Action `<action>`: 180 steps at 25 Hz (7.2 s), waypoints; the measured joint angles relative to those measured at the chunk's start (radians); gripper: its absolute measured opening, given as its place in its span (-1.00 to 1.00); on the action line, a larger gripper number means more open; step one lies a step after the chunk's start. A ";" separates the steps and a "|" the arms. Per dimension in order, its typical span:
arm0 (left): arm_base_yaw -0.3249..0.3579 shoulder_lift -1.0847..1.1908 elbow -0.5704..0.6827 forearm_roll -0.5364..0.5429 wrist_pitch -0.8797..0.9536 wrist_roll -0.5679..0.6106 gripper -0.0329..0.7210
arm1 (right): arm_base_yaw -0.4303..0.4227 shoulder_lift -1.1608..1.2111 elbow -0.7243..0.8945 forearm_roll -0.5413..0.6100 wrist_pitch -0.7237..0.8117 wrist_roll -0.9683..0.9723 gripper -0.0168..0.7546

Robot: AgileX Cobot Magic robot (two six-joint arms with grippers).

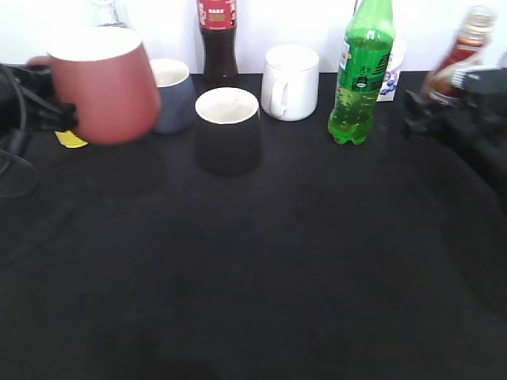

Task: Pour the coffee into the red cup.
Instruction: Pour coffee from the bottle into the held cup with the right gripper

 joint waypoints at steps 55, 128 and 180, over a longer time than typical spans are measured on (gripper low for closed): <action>-0.127 0.231 0.000 0.256 -0.263 0.000 -0.72 | 0.410 -0.184 -0.249 -0.303 0.300 -1.143 0.42; -0.127 0.231 0.000 0.261 -0.256 0.006 -0.72 | 0.410 -0.184 -0.250 -0.232 0.293 -1.324 0.42; -0.127 0.232 0.001 0.261 -0.262 0.007 -0.72 | 0.410 -0.184 -0.250 -0.232 0.293 -1.365 0.42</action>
